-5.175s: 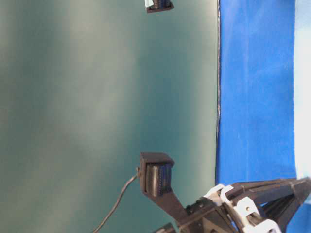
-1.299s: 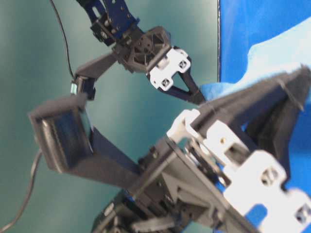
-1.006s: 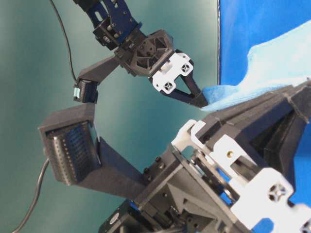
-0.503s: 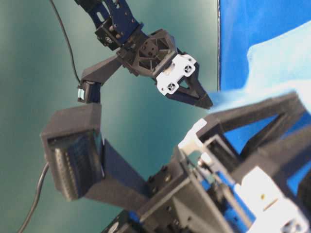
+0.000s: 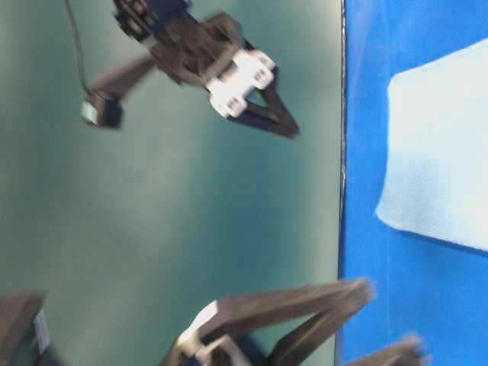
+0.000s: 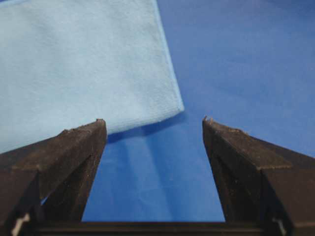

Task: Fold the light blue towel.
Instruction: 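Lower the strip onto the table and open both grippers, withdrawing outward, then move both grippers to the strip's far corners and grasp them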

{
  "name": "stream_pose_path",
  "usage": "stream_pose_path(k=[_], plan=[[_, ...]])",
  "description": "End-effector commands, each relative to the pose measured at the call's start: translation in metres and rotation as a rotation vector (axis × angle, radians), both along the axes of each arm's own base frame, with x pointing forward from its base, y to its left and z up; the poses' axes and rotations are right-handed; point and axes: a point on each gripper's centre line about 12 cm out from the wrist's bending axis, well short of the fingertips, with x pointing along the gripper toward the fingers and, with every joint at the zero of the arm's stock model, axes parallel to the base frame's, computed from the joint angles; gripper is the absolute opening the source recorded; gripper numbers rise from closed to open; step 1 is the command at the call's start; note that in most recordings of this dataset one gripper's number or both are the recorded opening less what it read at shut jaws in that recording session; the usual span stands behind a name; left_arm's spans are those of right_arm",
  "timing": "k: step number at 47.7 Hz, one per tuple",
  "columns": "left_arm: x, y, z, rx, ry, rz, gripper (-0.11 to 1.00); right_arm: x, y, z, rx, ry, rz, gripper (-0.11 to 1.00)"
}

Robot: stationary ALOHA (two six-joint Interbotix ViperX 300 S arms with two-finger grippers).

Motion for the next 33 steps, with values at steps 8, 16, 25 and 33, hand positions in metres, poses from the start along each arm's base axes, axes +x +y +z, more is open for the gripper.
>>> stream_pose_path(k=[8,16,25,33], plan=[[-0.029,0.011,0.038,-0.053,-0.294,0.020,0.75,-0.034,0.036,0.025,0.010,-0.120,0.063,0.59],[-0.054,0.024,0.043,-0.074,-0.434,0.050,0.74,-0.061,0.066,0.033,0.046,-0.240,0.137,0.59],[-0.075,0.041,0.030,-0.089,-0.520,0.105,0.75,-0.088,0.083,0.030,0.088,-0.355,0.189,0.59],[-0.080,0.050,0.023,-0.107,-0.535,0.148,0.74,-0.092,0.087,0.027,0.102,-0.388,0.214,0.59]])
